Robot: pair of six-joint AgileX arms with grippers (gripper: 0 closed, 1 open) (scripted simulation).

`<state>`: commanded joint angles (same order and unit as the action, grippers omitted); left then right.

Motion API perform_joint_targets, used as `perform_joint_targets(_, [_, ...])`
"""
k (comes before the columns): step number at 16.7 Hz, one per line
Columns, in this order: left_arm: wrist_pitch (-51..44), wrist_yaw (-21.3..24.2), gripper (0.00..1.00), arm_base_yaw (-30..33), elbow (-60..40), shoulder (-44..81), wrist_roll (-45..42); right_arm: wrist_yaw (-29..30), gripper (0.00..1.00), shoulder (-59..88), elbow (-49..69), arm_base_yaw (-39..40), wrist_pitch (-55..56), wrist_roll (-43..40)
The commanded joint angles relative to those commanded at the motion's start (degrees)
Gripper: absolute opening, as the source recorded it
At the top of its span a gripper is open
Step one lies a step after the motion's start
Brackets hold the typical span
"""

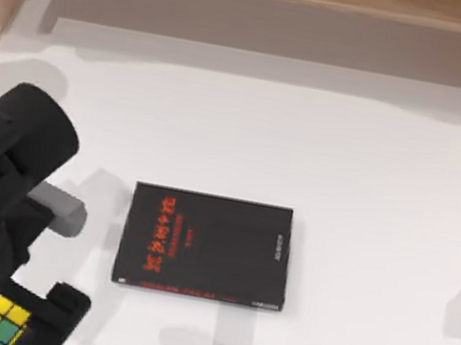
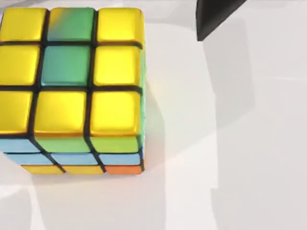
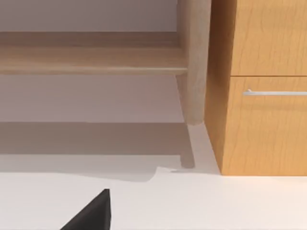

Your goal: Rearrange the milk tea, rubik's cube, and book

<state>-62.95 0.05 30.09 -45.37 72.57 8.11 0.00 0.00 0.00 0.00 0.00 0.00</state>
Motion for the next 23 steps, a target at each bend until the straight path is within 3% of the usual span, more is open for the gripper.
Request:
perform_joint_targets(6, [12.33,-0.02,1.00,-0.06,8.14,3.77,-0.12,0.00,1.00,0.00,0.00,0.00,0.00,0.00])
perform_joint_targets(11, [13.49,-0.02,1.00,-0.04,9.07,4.26,-0.13,0.00,1.00,0.00,0.00,0.00,0.00,0.00])
perform_joint_targets(23, [13.49,-0.02,0.10,-0.04,9.07,4.26,-0.13,0.00,1.00,0.00,0.00,0.00,0.00,0.00])
